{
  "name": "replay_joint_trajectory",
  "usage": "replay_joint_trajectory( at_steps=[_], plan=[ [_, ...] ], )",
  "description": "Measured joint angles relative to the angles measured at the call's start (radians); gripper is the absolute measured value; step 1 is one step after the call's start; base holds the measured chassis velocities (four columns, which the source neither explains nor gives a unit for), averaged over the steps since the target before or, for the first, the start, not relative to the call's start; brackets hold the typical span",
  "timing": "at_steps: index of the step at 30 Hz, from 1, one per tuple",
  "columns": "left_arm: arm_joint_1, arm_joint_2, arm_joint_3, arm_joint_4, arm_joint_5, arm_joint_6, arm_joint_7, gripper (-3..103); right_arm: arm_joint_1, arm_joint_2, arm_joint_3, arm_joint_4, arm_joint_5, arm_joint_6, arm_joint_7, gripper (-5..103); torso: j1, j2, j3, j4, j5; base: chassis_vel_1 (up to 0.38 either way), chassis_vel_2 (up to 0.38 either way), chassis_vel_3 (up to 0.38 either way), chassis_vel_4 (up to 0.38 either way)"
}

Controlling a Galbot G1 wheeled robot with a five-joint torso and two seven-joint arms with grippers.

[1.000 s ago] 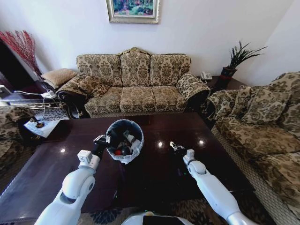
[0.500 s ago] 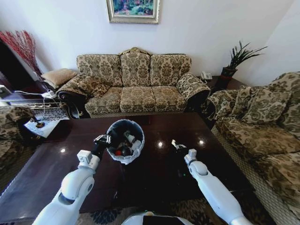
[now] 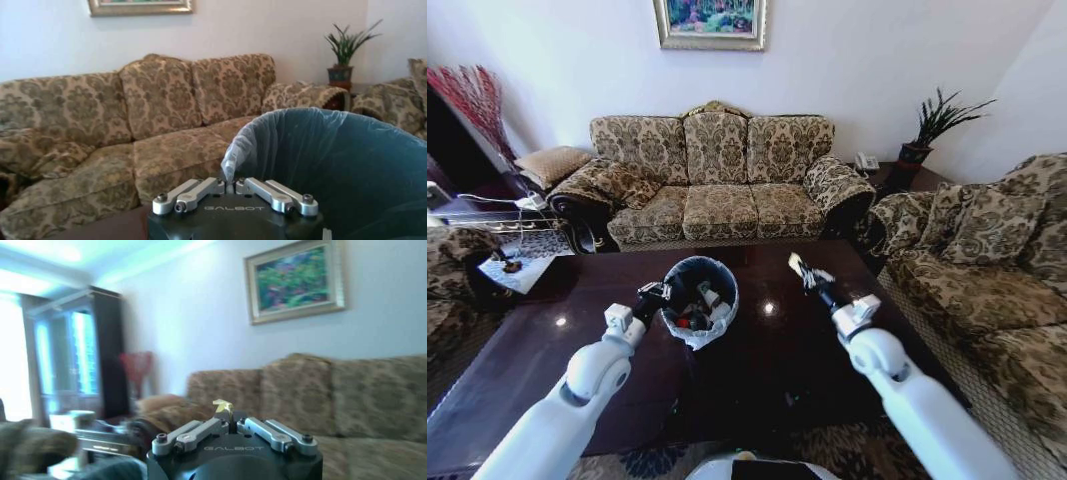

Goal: Move to the front of the table and place the trash on the table into the trash bin.

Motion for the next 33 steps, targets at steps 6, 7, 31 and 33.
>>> replay_joint_trajectory(
  at_steps=[6, 7, 31, 33],
  plan=[
    [-0.170, 0.066, 0.124, 0.042, -0.087, 0.042, -0.007, 3, 0.216, -0.105, -0.156, 0.110, 0.202, -0.099, -0.046, 0, 0.000, 0.000, 0.000, -0.0003, -0.0002, 0.000, 0.000, 0.000, 0.000],
    [-0.194, 0.074, 0.135, 0.045, -0.098, 0.048, -0.009, 3, 0.228, -0.107, -0.174, 0.111, 0.207, -0.110, -0.054, 0, 0.000, 0.000, 0.000, -0.0005, -0.0001, 0.000, 0.000, 0.000, 0.000],
    [-0.156, 0.115, 0.085, -0.073, -0.161, 0.098, -0.013, 3, 0.361, 0.026, -0.376, -0.052, 0.100, -0.143, -0.072, 31, 0.000, 0.000, 0.000, -0.0003, 0.0002, 0.000, 0.000, 0.000, 0.000],
    [-0.147, 0.107, 0.078, -0.075, -0.160, 0.098, -0.015, 3, 0.360, 0.022, -0.366, -0.047, 0.099, -0.133, -0.057, 42, 0.000, 0.000, 0.000, -0.0003, 0.0004, 0.000, 0.000, 0.000, 0.000]
  ],
)
